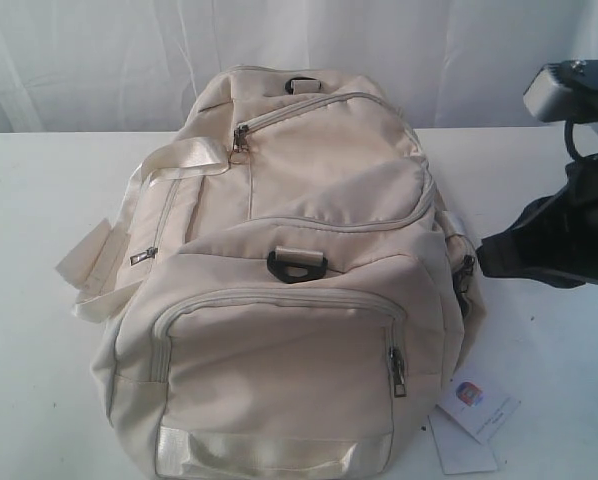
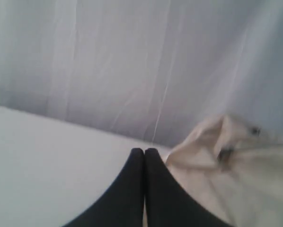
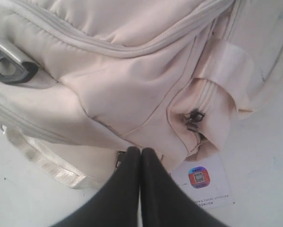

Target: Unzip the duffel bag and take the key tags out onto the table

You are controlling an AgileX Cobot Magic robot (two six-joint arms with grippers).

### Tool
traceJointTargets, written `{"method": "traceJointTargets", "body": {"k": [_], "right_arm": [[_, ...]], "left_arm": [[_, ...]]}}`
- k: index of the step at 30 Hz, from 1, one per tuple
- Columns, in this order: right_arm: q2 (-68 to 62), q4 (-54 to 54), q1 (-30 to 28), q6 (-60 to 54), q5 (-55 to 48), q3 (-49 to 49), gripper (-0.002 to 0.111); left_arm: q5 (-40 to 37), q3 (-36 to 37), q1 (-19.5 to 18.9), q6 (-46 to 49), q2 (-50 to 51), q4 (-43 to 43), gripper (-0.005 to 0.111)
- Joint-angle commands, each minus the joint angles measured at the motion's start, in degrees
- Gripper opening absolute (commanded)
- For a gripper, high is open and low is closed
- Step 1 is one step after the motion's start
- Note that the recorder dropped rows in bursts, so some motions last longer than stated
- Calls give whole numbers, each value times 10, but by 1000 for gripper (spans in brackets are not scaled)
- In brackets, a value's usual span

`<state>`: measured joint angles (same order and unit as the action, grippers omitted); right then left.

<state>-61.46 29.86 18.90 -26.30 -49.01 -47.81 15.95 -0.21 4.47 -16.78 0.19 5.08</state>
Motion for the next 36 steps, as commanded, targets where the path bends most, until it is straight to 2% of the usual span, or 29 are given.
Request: {"method": "traceJointTargets", "body": {"k": [1, 2, 4, 8, 12, 14, 17, 19, 22, 24, 26, 29, 31, 34, 36], "right_arm": [[4, 3, 0, -5, -1, -3, 0], [4, 4, 0, -5, -1, -3, 0], [4, 4, 0, -5, -1, -3, 0], [4, 4, 0, -5, -1, -3, 0], [4, 4, 0, -5, 0, -3, 0], [4, 4, 0, -5, 0, -3, 0], [4, 5, 0, -5, -1, -3, 0], [4, 5, 0, -5, 2, -3, 0], [4, 5, 0, -5, 14, -3, 0], [4, 5, 0, -5, 15, -3, 0], [4, 5, 0, -5, 15, -3, 0], [4, 5, 0, -5, 16, -3, 0], [4, 5, 0, -5, 21, -3, 0], [4, 5, 0, -5, 24, -3, 0], [4, 5, 0, -5, 24, -3, 0]], "left_arm": [[92, -11, 3, -177, -2, -8, 0], [-27, -56, 3, -217, 18, -75, 0], [-171, -145, 3, -273, 73, -177, 0], [-239, -258, 27, -203, 161, -181, 0], [-466, -413, 69, 29, 285, -137, 0], [-586, -472, 78, 119, 347, -105, 0], [-693, -541, 78, 275, 442, 8, 0], [-713, -564, 81, 353, 487, 96, 0], [-720, -585, 106, 440, 550, 199, 0], [-718, -598, 141, 454, 581, 218, 0], [-707, -614, 195, 451, 615, 208, 0], [-703, -652, 296, 427, 668, 164, 0], [-702, -690, 366, 363, 710, 78, 0], [-716, -739, 445, 292, 768, -63, 0], [-704, -771, 488, 291, 804, -102, 2]]}}
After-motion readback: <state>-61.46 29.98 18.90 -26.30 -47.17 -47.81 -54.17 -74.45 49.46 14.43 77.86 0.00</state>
